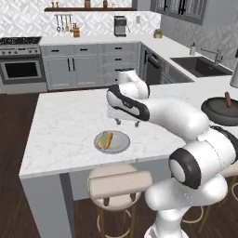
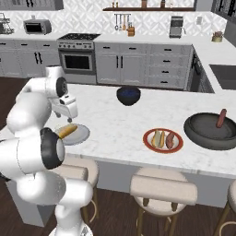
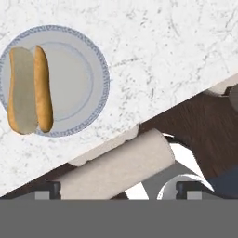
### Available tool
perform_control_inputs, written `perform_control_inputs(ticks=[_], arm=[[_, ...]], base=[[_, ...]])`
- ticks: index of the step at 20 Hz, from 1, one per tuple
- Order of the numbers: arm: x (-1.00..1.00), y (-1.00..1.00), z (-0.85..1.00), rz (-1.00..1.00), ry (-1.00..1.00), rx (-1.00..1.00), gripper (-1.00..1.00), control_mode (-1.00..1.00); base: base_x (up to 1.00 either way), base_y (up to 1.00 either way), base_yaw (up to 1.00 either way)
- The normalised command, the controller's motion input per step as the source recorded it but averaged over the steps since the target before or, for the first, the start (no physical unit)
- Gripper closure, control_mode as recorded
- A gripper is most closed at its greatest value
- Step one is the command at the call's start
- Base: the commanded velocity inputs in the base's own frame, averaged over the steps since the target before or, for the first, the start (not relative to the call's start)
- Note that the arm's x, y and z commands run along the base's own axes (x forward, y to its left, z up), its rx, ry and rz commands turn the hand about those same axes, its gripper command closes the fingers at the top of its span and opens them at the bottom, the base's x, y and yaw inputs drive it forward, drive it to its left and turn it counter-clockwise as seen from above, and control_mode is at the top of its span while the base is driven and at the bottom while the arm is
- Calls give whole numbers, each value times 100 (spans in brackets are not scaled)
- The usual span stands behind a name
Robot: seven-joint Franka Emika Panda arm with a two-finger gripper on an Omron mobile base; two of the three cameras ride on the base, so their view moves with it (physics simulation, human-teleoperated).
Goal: Place one bun and one sausage from the bowl on each plate.
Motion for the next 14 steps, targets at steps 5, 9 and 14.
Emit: perform_control_inputs(ticks=[5,9,14], arm=[[-99,-99,89,0,-14,5,-100,-100],[-100,-85,73,0,-21,5,-100,-100],[-72,-49,31,0,-14,3,-100,100]], base=[[0,0,0],[0,0,0],[-15,-13,0]])
